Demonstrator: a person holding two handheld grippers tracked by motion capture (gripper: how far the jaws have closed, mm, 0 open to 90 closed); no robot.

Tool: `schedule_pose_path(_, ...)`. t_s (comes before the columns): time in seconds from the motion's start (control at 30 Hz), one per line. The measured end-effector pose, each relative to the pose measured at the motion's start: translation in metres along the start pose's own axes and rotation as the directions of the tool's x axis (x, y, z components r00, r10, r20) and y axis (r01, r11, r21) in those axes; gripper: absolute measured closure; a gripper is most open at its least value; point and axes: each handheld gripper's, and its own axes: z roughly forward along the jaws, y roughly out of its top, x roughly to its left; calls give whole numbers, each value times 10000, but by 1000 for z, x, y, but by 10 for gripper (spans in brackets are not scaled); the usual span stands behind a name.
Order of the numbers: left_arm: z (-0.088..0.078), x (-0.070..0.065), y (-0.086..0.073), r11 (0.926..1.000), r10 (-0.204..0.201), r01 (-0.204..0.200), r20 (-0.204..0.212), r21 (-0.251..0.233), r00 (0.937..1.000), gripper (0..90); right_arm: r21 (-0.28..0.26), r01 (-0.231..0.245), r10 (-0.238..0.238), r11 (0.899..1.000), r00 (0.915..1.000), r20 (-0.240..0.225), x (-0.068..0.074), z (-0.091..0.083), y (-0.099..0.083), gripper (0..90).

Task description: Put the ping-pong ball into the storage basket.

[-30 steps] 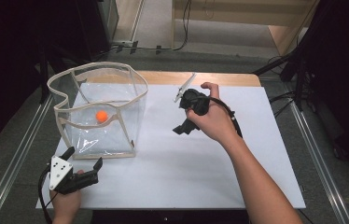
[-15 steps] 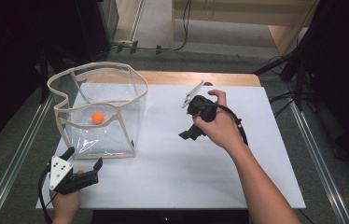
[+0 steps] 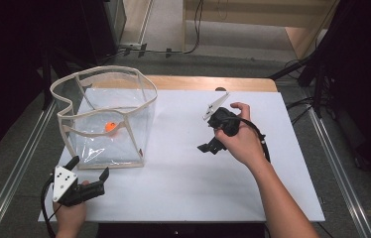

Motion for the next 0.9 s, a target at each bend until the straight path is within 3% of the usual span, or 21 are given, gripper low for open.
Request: schedule_pose_path(0.9,0,-1,0,10000,25,-25,-25,3,10000,0,-842,-825,844,9930,9963,187,4,-1,-65,0)
